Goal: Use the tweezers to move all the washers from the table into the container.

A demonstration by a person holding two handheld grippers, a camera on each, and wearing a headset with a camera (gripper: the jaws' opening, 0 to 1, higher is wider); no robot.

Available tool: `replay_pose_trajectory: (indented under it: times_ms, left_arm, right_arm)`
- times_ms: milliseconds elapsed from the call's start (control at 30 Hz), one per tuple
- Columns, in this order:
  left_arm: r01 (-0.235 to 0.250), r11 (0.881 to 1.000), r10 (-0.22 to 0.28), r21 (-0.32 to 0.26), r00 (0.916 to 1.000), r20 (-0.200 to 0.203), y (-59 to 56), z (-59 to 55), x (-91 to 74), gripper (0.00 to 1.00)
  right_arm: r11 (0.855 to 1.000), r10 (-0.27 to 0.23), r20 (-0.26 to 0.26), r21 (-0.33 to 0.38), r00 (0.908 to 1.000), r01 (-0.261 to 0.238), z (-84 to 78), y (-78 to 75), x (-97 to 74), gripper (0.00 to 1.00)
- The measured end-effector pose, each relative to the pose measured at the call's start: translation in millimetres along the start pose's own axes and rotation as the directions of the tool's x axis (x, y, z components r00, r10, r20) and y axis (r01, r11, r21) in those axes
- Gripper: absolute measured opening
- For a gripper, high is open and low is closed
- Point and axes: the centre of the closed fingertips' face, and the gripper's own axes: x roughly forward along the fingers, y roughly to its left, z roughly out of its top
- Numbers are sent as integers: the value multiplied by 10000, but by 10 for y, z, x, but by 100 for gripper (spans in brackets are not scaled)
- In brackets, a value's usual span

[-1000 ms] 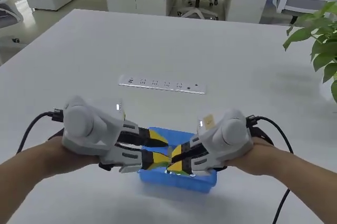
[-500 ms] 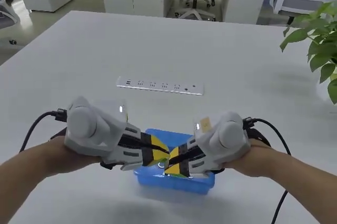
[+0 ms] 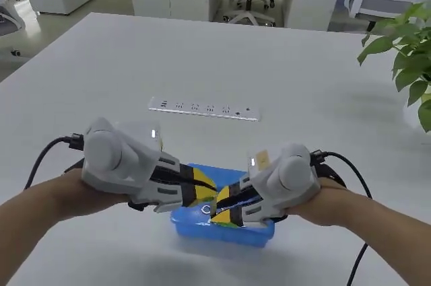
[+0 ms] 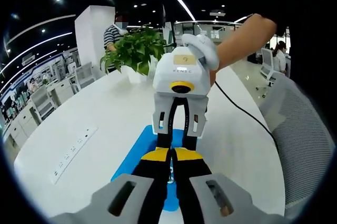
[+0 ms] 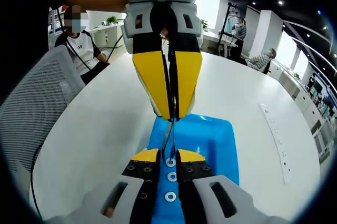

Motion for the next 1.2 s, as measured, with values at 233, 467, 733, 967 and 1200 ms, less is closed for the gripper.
replay_pose_trajectory:
  times_ms: [233, 467, 733, 967, 1200]
  left_arm:
    - [-2, 10000, 2, 13, 9999, 142, 10, 47, -25, 6]
    - [-17, 10000, 15, 67, 9996, 282, 12, 118, -66, 6]
    - [-55, 9999, 50, 139, 9992, 406, -56, 258, -130, 6]
    - [-98, 9998, 89, 173, 9986, 513, -73, 295, -196, 6]
    - [-91, 9997, 77, 233, 9981, 616, -128, 360, -243, 6]
  right_arm:
    - [9999, -106, 98, -5, 9999, 106, 38, 2, -50, 13]
    - [9994, -354, 399, 65, 9986, 352, 127, -39, -129, 13]
    - [9990, -436, 724, 32, 9964, 435, 241, -13, -184, 12]
    - [9985, -548, 822, 4, 9951, 550, 293, 15, -245, 9]
    - [9976, -665, 778, -143, 9948, 678, 325, 55, -328, 8]
